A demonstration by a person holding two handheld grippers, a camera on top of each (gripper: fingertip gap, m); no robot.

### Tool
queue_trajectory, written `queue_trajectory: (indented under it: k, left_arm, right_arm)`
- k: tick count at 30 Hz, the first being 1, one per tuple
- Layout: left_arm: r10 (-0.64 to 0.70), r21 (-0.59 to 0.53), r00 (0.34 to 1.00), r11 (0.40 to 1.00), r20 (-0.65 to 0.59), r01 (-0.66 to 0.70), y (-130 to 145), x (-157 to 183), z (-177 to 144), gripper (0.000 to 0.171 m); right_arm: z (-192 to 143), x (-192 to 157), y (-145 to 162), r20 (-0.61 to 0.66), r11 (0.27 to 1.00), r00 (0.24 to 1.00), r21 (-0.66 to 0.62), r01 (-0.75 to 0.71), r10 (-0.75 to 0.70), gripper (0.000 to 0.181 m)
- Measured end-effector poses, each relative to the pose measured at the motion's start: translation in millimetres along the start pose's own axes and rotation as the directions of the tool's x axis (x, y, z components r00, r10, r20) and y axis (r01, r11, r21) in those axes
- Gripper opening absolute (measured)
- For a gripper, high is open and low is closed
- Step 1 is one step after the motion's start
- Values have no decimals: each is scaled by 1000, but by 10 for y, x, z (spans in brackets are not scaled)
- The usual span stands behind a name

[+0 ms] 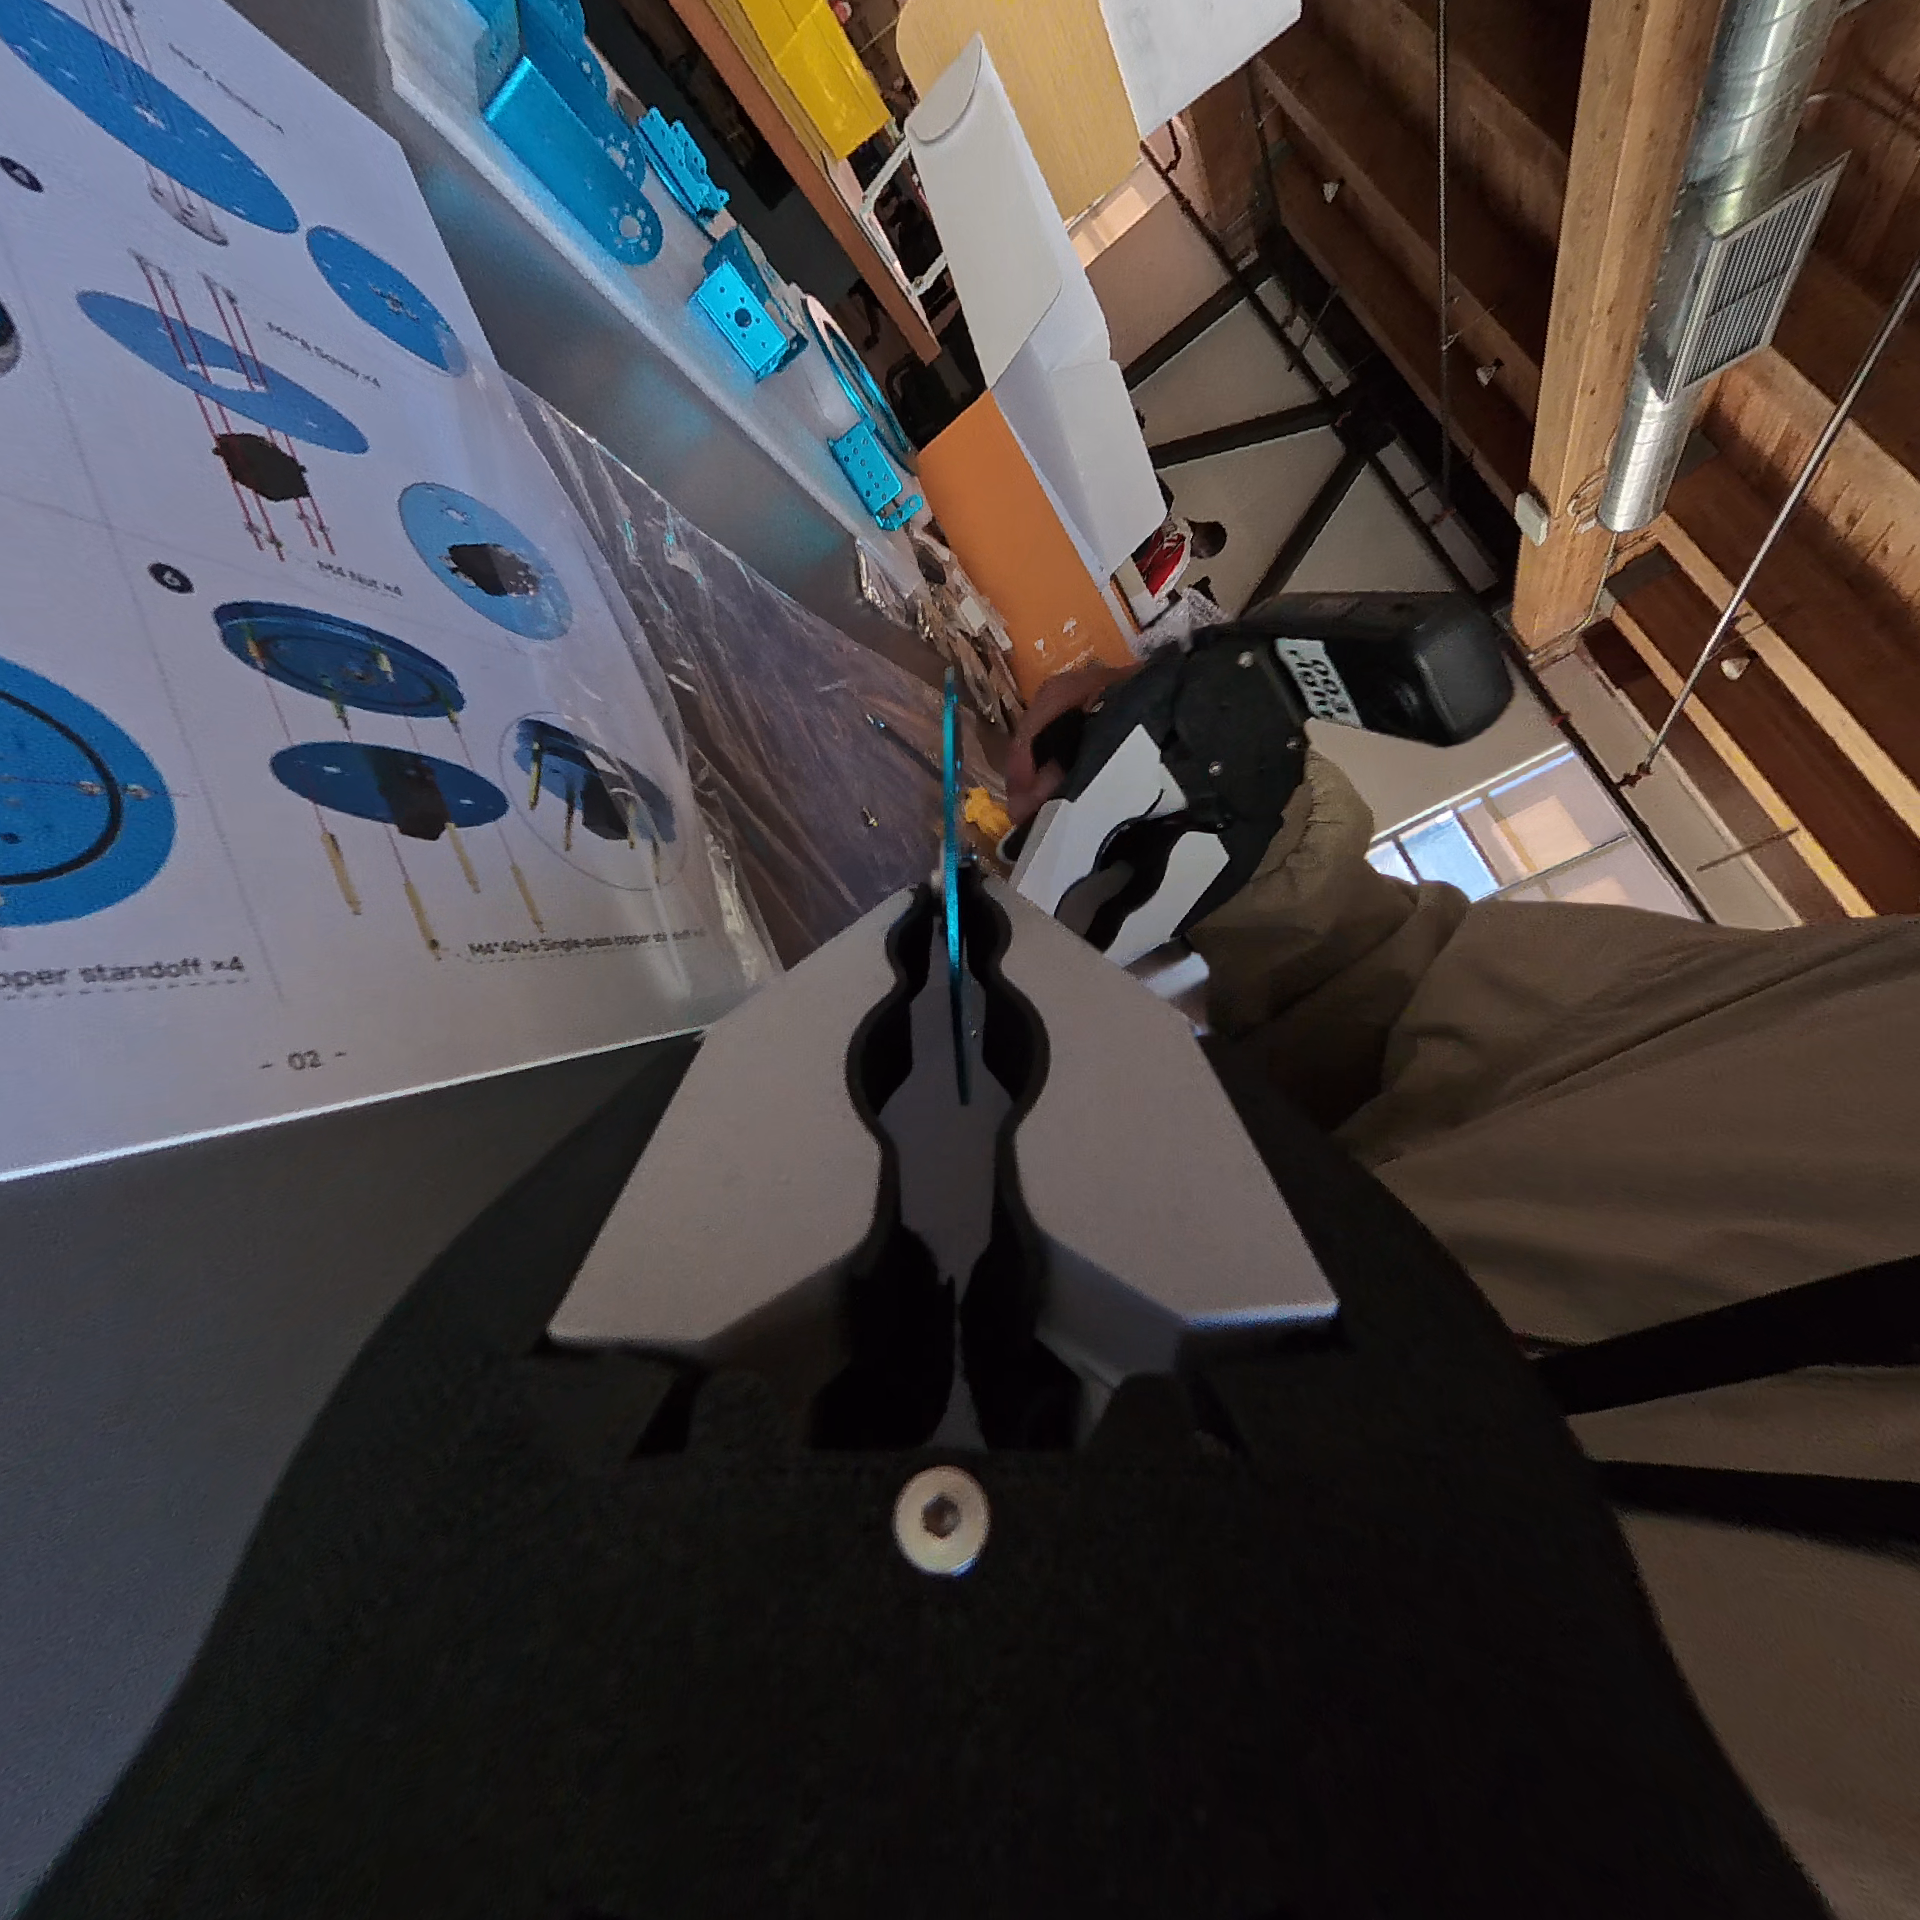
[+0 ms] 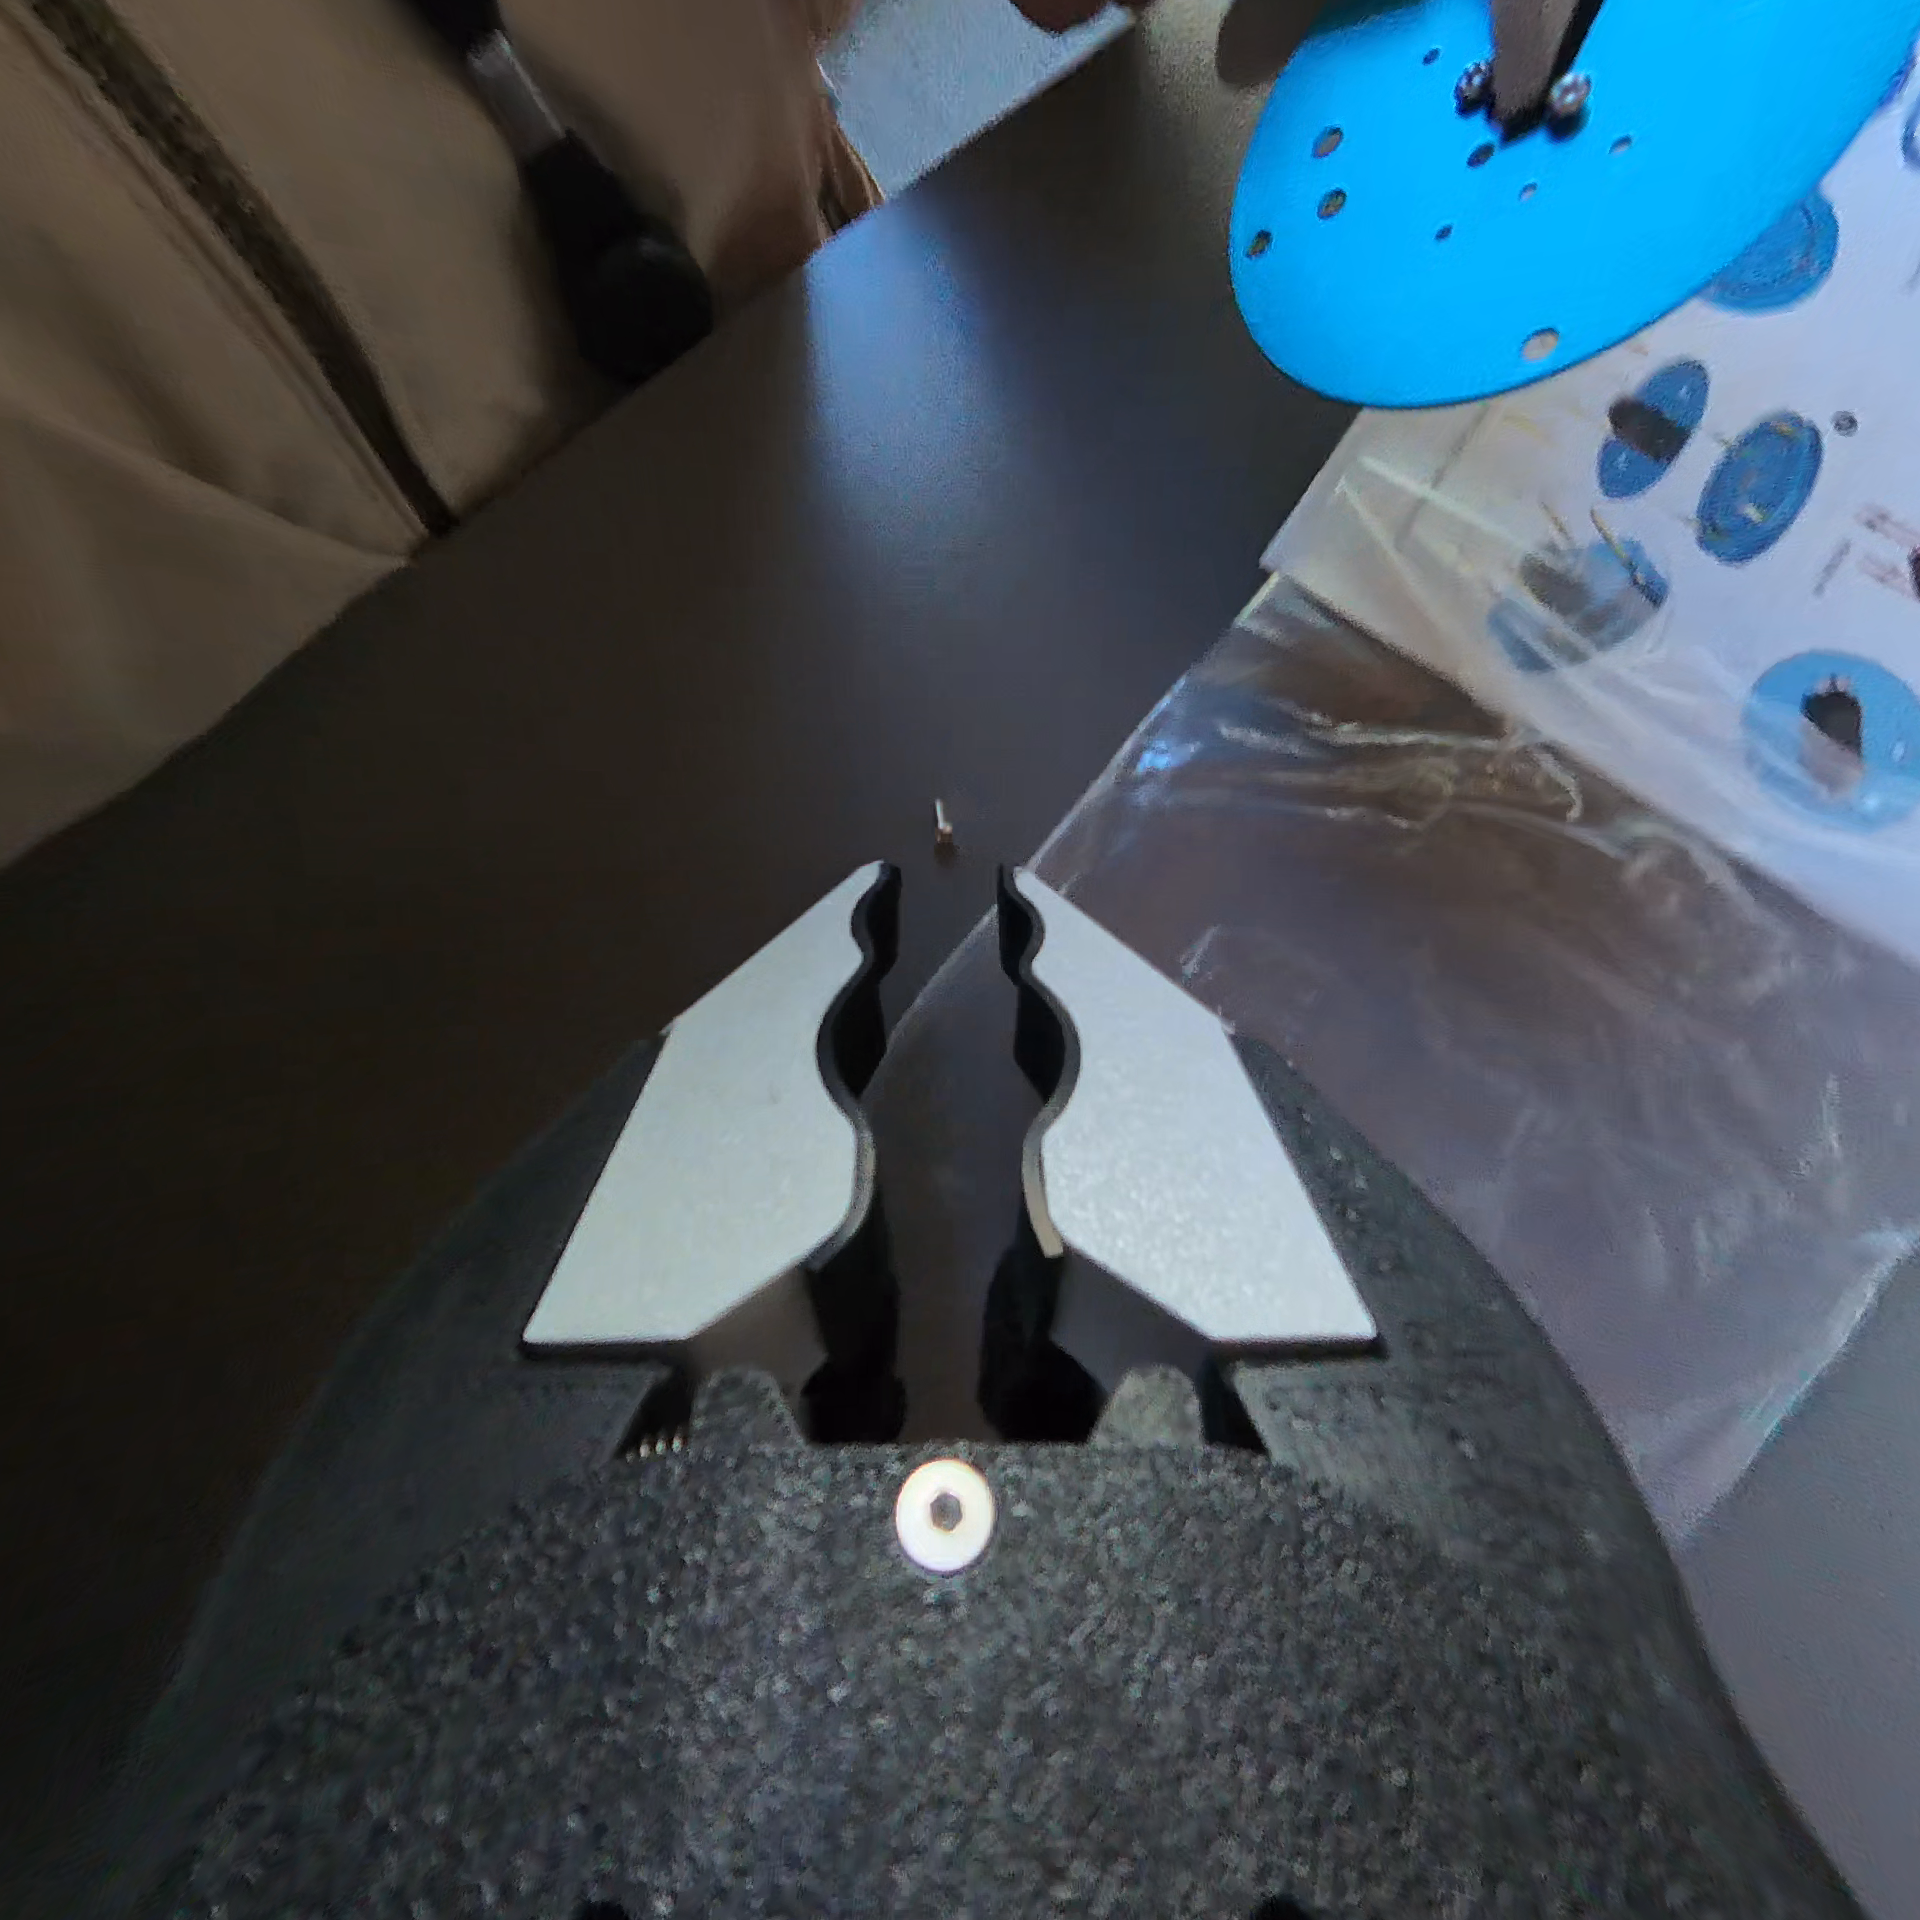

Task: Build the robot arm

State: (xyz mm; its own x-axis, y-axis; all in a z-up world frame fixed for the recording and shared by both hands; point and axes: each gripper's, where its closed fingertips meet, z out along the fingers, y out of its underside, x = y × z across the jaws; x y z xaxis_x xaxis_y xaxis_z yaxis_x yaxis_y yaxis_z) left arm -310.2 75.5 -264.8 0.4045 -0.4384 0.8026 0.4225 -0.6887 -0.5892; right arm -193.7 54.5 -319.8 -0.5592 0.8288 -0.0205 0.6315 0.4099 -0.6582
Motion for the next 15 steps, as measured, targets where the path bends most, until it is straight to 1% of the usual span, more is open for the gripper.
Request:
queue_trajectory:
  k: [2,4,9,12,13,15]
  left_arm:
    - [-19,25,1000,999,-9,20,-19,14,-23,6]
    - [-31,44,999,999,-6,31,-20,19,-53,6]
    - [-42,46,999,998,11,42,16,-16,-106,5]
    - [-47,47,999,998,1,46,9,-7,-98,5]
    - [-45,48,999,998,-2,45,7,1,-90,6]
    - [-43,46,999,998,-11,44,5,19,-68,6]
  right_arm:
    - [35,-21,-62,74,998,997,67,-22,17,17]
    - [87,-44,-95,111,994,993,102,-39,28,15]
    - [203,-77,-30,41,999,999,36,-3,2,10]
    - [210,-90,-15,-8,999,999,-8,-31,31,10]
    - [212,-63,-14,-43,999,998,-14,-48,47,10]
    - [230,-67,-25,-72,997,994,0,-79,79,9]
